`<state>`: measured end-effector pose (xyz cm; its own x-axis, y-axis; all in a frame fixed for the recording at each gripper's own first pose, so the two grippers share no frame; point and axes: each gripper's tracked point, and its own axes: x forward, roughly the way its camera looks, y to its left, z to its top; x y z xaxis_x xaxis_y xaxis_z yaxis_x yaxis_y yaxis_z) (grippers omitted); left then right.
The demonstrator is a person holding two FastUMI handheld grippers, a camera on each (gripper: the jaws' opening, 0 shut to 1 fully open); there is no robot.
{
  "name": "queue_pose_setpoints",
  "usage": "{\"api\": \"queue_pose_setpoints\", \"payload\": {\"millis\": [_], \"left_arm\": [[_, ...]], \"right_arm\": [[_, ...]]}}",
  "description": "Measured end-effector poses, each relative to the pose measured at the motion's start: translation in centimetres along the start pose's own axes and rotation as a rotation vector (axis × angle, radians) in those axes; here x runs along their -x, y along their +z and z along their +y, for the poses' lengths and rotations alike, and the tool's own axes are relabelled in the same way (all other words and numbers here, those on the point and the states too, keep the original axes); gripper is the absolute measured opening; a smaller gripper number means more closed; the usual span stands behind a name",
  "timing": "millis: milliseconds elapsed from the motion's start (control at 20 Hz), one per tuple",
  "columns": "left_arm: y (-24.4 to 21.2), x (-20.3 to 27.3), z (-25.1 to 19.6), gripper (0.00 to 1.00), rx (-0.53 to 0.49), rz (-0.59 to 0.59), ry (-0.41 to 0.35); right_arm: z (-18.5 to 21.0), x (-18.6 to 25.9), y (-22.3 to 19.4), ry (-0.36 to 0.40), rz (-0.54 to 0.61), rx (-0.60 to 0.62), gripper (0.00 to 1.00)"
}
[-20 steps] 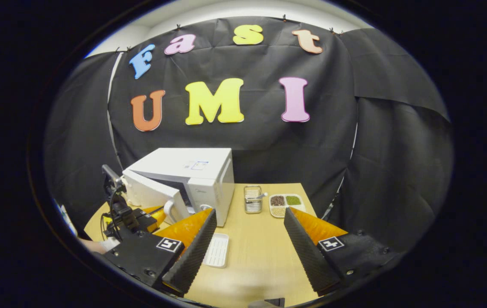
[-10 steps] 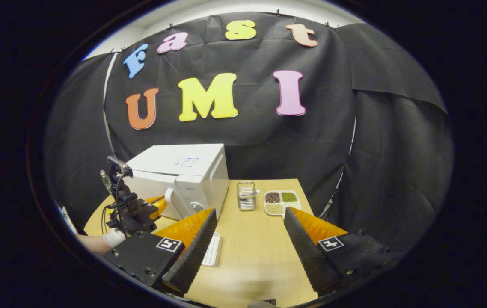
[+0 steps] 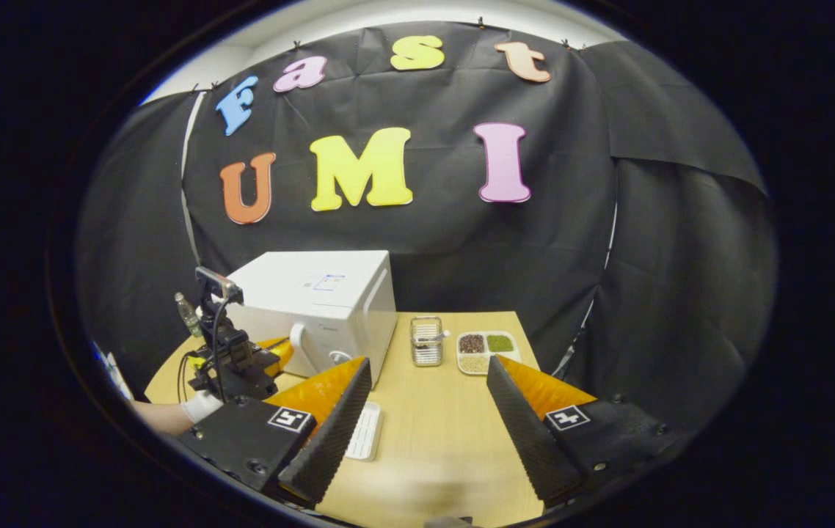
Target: Open the microwave oven with the left hand, put the food in, and close the microwave oven.
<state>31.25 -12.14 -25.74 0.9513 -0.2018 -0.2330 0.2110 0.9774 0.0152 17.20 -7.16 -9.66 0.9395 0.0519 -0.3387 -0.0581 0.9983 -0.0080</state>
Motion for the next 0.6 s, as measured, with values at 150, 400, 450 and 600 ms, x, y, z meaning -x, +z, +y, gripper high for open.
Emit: {"api": "queue_pose_setpoints", "payload": {"millis": [150, 400, 450, 600], "left_arm": [[0.0, 0.5, 0.2, 0.0, -0.003, 0.001, 0.007], [-0.1, 2.1, 3.2, 0.07, -0.056, -0.006, 0.099], [-0.5, 2.6, 3.4, 0.45, -0.046, -0.004, 0.1], [-1.3, 3.8, 5.1, 0.97, -0.064, 0.005, 0.152]], "right_arm": [[0.2, -0.3, 0.3, 0.005, -0.007, 0.003, 1.0], [0.6, -0.3, 0.2, 0.015, -0.01, -0.003, 0.91], [0.7, -0.2, -0.1, 0.018, -0.008, -0.005, 1.0], [0.7, 0.3, -0.5, 0.02, -0.007, 0.009, 1.0]]}}
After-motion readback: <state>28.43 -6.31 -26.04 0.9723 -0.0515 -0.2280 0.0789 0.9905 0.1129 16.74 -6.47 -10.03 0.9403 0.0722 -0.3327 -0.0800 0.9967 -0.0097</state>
